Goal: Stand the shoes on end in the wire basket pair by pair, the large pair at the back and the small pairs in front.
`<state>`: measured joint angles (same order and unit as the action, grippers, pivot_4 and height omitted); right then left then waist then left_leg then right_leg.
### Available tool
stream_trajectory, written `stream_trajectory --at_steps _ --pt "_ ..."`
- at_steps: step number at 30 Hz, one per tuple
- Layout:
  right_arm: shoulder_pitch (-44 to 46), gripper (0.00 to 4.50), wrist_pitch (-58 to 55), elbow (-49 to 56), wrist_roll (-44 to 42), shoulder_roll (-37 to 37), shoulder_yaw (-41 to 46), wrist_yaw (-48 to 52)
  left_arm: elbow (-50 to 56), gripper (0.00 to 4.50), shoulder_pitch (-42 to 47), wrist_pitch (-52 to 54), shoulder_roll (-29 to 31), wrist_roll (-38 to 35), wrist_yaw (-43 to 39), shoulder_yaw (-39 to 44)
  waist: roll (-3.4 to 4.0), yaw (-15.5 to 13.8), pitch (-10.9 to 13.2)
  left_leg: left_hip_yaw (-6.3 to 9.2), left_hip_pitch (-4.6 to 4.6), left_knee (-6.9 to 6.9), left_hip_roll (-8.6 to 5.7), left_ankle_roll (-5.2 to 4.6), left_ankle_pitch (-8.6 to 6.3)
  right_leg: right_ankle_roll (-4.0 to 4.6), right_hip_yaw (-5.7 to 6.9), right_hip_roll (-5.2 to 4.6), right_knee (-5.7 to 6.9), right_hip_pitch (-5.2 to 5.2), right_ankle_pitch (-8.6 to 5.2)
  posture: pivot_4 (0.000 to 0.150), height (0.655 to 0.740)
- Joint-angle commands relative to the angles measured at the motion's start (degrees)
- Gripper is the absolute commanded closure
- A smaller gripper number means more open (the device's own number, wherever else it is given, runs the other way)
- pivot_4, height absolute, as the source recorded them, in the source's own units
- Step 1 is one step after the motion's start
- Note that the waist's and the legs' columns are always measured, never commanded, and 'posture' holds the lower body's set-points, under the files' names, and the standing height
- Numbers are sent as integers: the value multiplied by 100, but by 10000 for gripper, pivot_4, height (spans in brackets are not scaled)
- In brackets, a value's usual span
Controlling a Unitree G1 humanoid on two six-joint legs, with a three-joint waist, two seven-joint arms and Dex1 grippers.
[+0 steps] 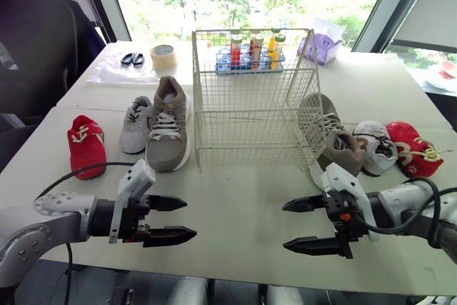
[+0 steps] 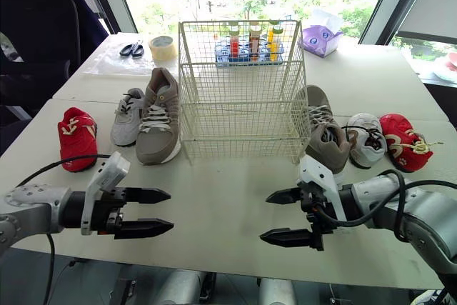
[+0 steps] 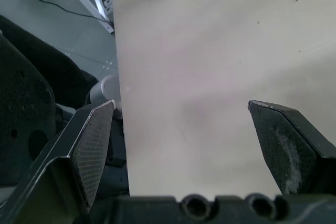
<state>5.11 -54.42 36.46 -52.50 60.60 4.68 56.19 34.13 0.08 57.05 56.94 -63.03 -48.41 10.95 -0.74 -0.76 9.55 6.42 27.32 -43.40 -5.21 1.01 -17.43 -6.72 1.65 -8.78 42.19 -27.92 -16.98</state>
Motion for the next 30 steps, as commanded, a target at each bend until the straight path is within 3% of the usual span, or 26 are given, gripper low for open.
stream_trajectory --at_steps 1,13,26,28,30 --pt "126 877 67 115 -37 -46 21 -1 152 534 84 -85 22 21 -31 85 0 1 0 0 -1 0 0 0 0 0 0 0 0 2 0 1500 6595" --pt "313 877 80 33 171 -139 -26 -200 -4 534 384 42 -131 26 229 -34 0 2 0 1 -7 1 0 0 0 -1 2 1 0 8 1 1500 6595" --pt "187 877 230 -45 507 202 118 93 -149 534 467 -205 -146 395 -417 -276 0 -4 0 2 -18 4 -1 0 0 -1 4 1 -3 21 1 1500 6595" --pt "270 877 191 -84 328 358 345 292 -281 534 607 -150 -288 305 -337 -260 1 -3 1 3 -20 3 -1 0 0 -1 5 1 -6 26 1 1500 6595" --pt "998 877 -46 -402 -47 638 677 461 -456 534 892 -295 -316 532 -367 -295 4 6 3 4 -31 1 -1 0 0 -2 7 1 -6 37 1 1500 6595"
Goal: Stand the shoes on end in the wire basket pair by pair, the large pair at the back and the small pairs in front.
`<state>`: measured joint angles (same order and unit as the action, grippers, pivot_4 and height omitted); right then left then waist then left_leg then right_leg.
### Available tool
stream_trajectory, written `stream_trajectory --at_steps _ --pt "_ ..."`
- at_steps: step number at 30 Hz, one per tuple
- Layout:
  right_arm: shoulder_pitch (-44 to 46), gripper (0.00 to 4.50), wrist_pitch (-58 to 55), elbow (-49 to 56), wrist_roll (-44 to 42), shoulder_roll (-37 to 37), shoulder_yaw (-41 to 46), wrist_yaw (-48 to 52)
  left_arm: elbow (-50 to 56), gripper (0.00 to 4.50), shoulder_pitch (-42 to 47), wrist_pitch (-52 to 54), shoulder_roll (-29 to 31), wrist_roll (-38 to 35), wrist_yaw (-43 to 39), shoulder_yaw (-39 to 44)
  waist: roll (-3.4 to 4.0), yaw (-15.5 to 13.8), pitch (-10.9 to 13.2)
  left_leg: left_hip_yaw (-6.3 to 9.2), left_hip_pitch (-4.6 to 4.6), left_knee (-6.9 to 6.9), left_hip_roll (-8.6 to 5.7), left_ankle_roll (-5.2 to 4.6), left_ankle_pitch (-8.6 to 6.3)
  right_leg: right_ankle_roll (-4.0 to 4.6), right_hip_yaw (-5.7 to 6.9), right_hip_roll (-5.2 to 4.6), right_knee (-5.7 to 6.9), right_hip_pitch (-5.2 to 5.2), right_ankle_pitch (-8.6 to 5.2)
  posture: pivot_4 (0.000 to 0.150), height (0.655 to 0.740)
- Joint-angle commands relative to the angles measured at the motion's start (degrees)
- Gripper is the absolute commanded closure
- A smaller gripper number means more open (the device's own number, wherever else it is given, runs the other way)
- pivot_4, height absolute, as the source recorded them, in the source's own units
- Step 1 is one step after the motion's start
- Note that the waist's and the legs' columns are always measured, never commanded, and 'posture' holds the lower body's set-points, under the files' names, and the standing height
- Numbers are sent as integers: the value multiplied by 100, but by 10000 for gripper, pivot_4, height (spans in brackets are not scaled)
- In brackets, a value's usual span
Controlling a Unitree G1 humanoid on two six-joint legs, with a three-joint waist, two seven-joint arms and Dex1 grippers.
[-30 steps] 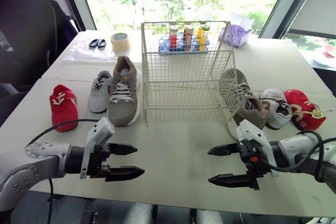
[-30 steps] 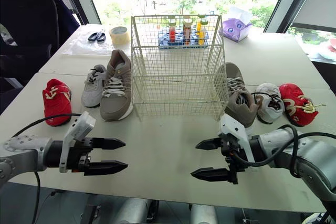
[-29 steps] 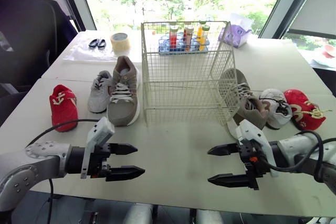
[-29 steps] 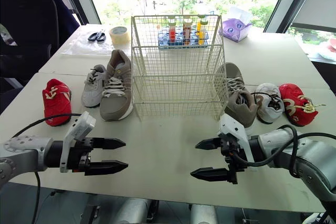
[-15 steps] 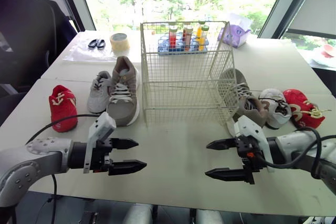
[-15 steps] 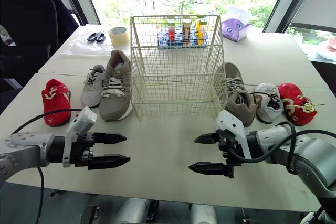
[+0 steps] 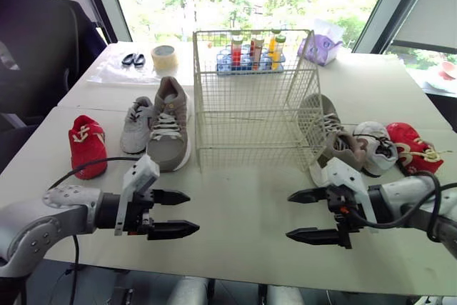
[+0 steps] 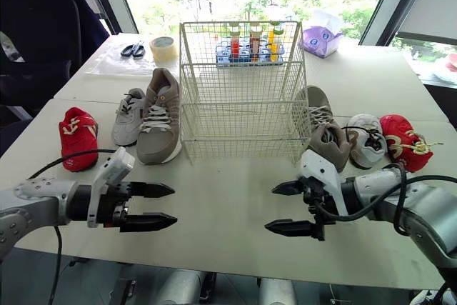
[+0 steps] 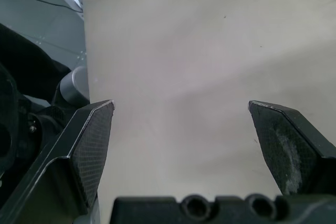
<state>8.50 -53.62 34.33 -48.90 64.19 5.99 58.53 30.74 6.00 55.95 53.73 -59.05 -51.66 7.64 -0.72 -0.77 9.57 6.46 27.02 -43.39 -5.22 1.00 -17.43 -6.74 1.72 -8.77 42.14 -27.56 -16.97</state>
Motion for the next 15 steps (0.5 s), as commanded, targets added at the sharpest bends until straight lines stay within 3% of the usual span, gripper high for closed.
stream_trajectory --at_steps 1,4,9,15 --pt "1119 877 -217 -427 -538 411 606 331 -176 534 486 -226 15 199 -62 29 6 18 5 0 -4 0 0 0 0 0 1 0 0 3 0 1500 6595" --pt "2690 877 -110 -1234 -175 662 71 751 -257 534 1227 -176 168 111 -168 147 23 33 27 -7 -22 0 2 0 0 5 3 -1 1 15 9 1500 6595" --pt "4556 877 1132 -2644 1608 416 -1655 2150 -369 534 2523 158 -27 -972 -198 300 6 55 24 -1 -46 38 10 0 -2 -12 18 5 -16 30 5 1500 6595" --pt "5383 877 2336 -3834 3124 -97 -2928 3332 -455 534 3037 93 -227 -677 -219 -82 5 169 28 -8 -34 36 -3 1 0 -49 13 -7 -12 18 20 1500 6595"
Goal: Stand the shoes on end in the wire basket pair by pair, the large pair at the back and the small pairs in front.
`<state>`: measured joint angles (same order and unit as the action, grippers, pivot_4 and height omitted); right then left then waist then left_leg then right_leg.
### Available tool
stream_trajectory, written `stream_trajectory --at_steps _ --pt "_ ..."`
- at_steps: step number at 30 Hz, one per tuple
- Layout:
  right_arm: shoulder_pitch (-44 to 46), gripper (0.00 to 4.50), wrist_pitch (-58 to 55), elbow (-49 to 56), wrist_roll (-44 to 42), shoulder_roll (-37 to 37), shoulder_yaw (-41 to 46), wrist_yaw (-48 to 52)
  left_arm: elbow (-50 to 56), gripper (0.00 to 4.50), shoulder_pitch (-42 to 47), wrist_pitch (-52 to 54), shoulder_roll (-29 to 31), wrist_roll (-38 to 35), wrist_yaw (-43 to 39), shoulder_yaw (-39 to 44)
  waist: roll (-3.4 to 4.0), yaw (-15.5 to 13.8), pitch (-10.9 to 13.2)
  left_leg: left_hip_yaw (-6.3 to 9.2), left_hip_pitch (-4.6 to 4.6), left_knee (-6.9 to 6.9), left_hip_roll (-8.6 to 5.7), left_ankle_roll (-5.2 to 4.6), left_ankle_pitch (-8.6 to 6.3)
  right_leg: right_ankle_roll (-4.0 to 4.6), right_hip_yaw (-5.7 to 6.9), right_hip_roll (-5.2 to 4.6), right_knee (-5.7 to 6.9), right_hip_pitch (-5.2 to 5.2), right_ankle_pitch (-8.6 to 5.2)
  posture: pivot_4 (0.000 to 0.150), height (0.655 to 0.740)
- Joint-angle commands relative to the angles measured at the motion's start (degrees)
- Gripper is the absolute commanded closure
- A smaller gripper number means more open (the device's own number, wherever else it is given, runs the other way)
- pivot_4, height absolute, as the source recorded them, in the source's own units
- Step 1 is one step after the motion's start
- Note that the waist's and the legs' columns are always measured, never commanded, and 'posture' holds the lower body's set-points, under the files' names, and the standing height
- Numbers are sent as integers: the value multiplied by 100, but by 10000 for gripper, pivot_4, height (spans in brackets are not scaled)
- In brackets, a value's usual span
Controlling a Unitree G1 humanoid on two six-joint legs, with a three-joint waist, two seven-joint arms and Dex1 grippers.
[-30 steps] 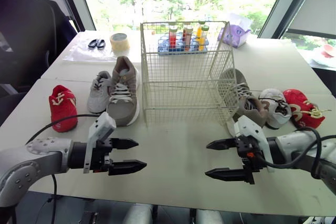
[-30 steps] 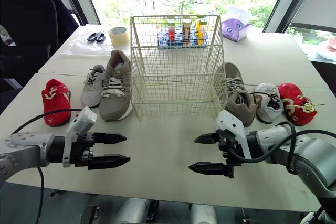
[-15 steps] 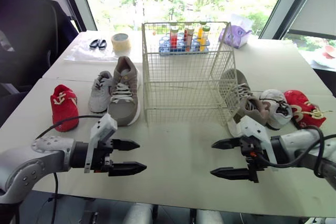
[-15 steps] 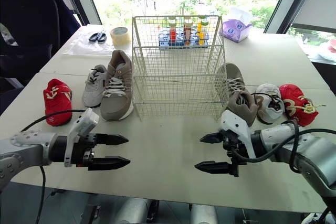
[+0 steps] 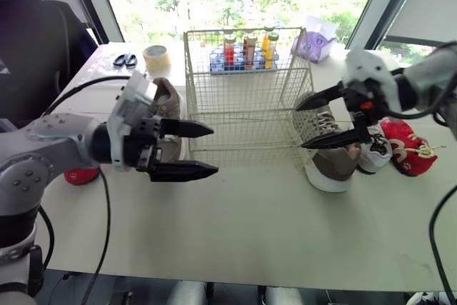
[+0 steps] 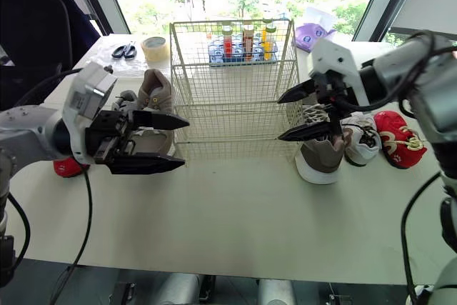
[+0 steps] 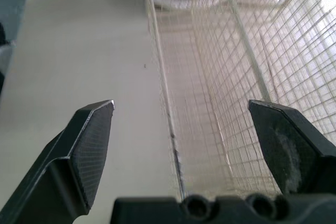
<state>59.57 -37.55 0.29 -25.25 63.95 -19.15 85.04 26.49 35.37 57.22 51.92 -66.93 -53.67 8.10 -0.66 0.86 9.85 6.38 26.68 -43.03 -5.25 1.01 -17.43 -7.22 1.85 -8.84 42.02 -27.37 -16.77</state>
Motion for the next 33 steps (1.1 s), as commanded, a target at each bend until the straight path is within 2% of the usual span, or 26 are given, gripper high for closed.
stream_trajectory --at_steps 1,4,12,15,17,18,21,23,26,29,33 --pt "351 877 954 -684 996 -209 -494 664 -25 534 106 -60 -59 198 -5 -184 -1 16 0 1 0 0 1 12 6 -5 0 2 3 -3 -2 1500 6595" --pt "473 877 1214 -1149 1355 -538 -617 729 -47 534 127 -54 -193 185 154 -187 0 32 1 -1 1 -1 0 17 9 -5 -5 3 6 -6 -2 1500 6595" --pt "275 877 1345 -1294 1802 -1099 -958 746 14 534 53 0 -253 268 186 -288 0 4 0 7 -5 -7 0 23 13 -1 -4 5 15 1 0 1500 6595" --pt "109 8718 1406 -1254 1993 -1209 -890 682 93 0 -36 23 -279 220 244 -251 0 -6 0 7 -5 -9 0 40 22 -1 -4 5 16 1 0 1500 6595" --pt "-23 17897 1339 -1114 2004 -1195 -806 684 134 0 -90 60 -332 137 393 -202 -1 -4 0 7 -9 -10 -1 43 24 -1 -5 5 15 8 0 1500 6595" --pt "-64 20947 1302 -1060 2000 -1189 -770 706 143 0 -99 71 -351 111 447 -190 -1 2 0 6 -11 -11 -1 43 24 -1 -5 5 15 9 0 1500 6595" --pt "-203 36754 1054 -807 2011 -1202 -677 650 153 0 -127 144 -323 -20 513 -76 -1 22 0 7 -15 -11 2 29 16 3 -6 9 17 10 2 1500 6595" --pt "-248 44425 464 -498 2007 -1264 -617 429 137 0 -181 148 -253 -12 467 -47 0 15 0 10 -15 -10 3 22 12 4 -7 10 22 6 3 1500 6595" --pt "-344 44425 -662 330 1798 -1275 -531 249 89 0 -168 125 -262 18 497 -101 0 7 -1 15 -16 -9 6 24 13 6 -7 14 25 5 4 1500 6595" --pt "-469 44425 -1268 1002 1623 -1276 -498 133 75 0 -151 126 -267 43 471 -164 0 -12 -1 15 -15 -9 5 24 13 7 -7 12 24 6 4 1500 6595" --pt "-517 44425 -1834 1340 1597 -1350 -569 -147 16 0 -144 94 -277 120 379 -214 0 -1 -1 14 -14 -10 2 23 13 7 -8 10 20 7 4 1500 6595"
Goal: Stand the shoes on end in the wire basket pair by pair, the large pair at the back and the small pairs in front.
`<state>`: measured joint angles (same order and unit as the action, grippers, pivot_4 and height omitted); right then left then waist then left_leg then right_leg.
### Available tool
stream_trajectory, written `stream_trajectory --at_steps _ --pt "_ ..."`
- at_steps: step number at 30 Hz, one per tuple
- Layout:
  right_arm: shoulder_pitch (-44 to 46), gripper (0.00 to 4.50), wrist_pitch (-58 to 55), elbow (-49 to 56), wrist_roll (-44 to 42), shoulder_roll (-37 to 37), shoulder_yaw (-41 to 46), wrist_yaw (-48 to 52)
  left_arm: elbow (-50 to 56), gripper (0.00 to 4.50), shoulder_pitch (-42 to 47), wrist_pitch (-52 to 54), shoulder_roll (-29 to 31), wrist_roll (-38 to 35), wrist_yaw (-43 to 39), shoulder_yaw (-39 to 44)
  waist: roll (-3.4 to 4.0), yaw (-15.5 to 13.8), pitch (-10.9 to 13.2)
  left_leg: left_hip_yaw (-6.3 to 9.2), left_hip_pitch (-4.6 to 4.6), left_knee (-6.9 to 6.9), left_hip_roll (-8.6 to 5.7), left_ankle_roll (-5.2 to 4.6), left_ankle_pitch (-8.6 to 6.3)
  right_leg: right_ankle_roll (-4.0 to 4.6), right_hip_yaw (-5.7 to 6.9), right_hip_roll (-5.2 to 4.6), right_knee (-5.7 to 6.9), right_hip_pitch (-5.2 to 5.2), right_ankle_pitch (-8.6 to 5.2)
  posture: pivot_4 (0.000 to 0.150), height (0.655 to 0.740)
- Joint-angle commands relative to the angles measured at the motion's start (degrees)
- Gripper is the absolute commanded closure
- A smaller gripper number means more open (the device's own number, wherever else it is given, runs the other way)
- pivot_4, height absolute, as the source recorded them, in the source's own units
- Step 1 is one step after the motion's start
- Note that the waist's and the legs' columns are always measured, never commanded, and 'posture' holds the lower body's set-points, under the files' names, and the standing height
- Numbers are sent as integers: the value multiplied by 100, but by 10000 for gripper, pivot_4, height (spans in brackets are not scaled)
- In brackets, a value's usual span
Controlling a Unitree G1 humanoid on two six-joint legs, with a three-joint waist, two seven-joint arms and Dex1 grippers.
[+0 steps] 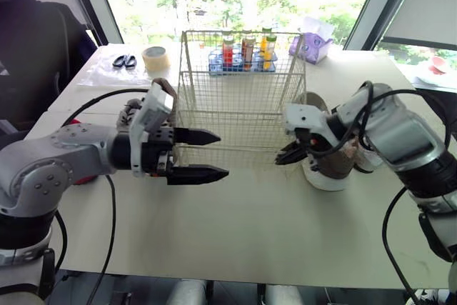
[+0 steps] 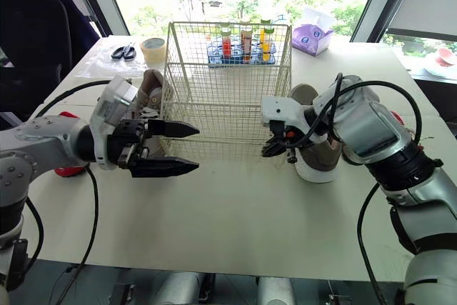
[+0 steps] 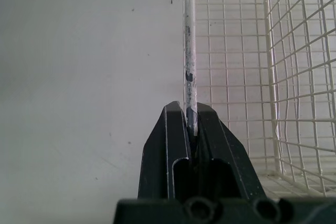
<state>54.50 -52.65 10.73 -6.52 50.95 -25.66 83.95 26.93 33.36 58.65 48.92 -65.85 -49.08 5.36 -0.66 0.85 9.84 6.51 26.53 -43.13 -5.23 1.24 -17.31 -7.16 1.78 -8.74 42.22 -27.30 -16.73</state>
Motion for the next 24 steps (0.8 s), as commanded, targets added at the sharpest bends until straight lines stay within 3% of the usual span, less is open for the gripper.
stream_trajectory --at_steps 1,8,11,15,20,24 --pt "-29 44425 -366 328 -289 -39 75 -66 -54 0 71 -52 -2 15 -86 58 0 -3 0 0 0 0 0 0 0 0 0 0 0 0 0 1500 6595" --pt "-213 44425 141 290 -137 123 -10 -160 -59 0 -19 -82 -49 101 -181 22 0 -2 0 -1 -3 0 0 0 0 0 1 0 0 3 0 1500 6595" --pt "-250 34536 177 334 -142 158 47 -229 -69 0 -49 -61 -31 92 -210 60 -5 -1 -3 0 -5 0 0 0 0 0 1 1 1 6 0 1500 6595" --pt "-345 16247 21 774 -479 349 641 -318 -28 0 -160 -24 22 40 -266 124 -6 -8 -3 0 -8 -1 1 0 1 6 1 1 0 10 3 1500 6595" --pt "-480 16247 -986 1431 -1412 403 2401 -831 -146 0 -187 78 70 -88 -239 215 -1 -25 1 0 2 -1 0 -2 1 7 0 0 0 -1 4 1500 6595" --pt "-1084 16247 -1718 2016 -2086 253 4177 -1382 -203 0 -167 315 44 -406 69 329 -4 -61 0 6 0 2 1 -6 -1 6 5 1 -4 8 4 1500 6595"
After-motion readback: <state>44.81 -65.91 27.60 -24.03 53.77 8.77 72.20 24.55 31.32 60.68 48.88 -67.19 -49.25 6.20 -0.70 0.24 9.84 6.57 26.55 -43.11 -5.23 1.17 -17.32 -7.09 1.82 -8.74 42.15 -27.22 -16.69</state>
